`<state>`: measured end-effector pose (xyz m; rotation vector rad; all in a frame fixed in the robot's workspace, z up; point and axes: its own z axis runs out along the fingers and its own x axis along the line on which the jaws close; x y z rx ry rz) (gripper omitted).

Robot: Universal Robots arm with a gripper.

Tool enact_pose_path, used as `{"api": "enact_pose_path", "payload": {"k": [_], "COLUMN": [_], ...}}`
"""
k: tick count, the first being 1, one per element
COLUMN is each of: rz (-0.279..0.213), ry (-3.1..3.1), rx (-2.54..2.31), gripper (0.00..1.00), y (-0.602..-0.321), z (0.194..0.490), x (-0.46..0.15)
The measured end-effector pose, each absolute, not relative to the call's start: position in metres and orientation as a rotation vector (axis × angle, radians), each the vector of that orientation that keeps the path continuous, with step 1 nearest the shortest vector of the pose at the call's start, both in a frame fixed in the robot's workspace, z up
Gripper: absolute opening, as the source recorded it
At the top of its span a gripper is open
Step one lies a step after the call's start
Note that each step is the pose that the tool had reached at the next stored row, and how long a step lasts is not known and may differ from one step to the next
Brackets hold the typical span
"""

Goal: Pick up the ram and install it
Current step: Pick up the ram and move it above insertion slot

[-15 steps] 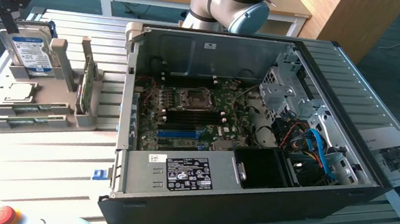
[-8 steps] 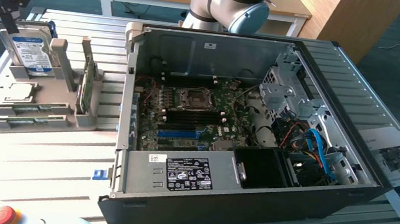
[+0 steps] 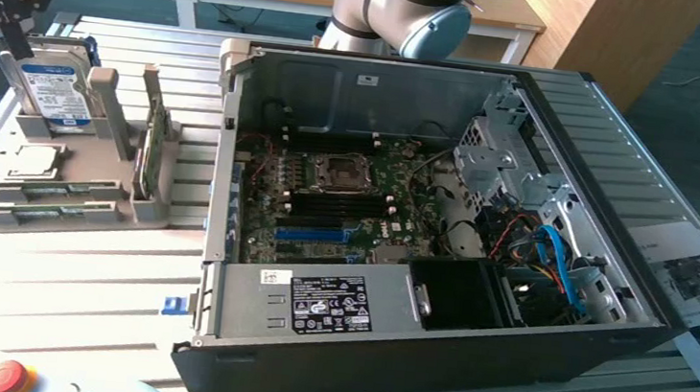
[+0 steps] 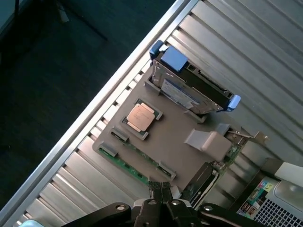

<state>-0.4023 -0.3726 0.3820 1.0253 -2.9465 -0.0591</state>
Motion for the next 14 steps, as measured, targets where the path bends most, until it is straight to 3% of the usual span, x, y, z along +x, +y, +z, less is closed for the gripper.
{"api": "enact_pose_path", "payload": {"k": [14], "rz": [-0.055], "ry": [-2.806], "rx": [1.353], "gripper": [0.11], "y": [-0.3725], "z": [0.3820], "x": [-0.4023]}}
